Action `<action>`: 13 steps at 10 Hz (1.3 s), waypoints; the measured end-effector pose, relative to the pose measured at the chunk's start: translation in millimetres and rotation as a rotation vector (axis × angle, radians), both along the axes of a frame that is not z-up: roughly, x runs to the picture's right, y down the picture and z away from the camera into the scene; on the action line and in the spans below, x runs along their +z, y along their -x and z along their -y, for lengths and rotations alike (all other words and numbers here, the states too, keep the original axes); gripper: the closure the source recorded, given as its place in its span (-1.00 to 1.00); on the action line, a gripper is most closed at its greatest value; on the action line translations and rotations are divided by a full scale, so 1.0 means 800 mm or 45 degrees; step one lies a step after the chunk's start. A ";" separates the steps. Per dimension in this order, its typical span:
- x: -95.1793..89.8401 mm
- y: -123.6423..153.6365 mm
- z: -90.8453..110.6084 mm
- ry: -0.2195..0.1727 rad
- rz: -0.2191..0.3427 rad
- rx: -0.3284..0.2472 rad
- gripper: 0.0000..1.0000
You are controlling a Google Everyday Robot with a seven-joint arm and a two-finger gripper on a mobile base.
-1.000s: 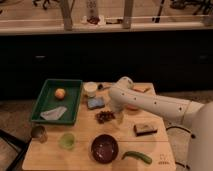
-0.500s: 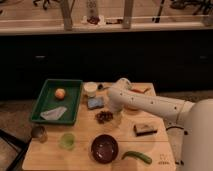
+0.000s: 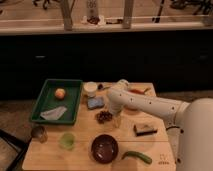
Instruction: Place grapes in plastic cup
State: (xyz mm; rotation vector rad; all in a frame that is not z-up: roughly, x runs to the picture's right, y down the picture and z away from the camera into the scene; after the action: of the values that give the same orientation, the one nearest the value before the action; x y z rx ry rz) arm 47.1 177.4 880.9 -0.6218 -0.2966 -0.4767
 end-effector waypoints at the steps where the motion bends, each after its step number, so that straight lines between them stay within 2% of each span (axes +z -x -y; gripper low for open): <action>1: 0.002 0.000 -0.003 0.005 0.001 0.000 -0.17; 6: 0.001 -0.004 -0.004 0.013 0.003 0.001 0.82; 7: 0.000 -0.004 -0.004 0.013 0.004 0.001 0.95; 8: -0.002 -0.002 -0.004 0.011 0.007 -0.001 0.98; 11: -0.038 -0.005 0.018 -0.031 0.005 -0.008 0.98; 13: -0.052 -0.008 0.025 -0.040 0.000 -0.018 0.98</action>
State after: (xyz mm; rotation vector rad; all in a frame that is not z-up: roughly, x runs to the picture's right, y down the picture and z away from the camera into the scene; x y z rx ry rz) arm 53.4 157.7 839.3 -0.5939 -0.2845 -0.4942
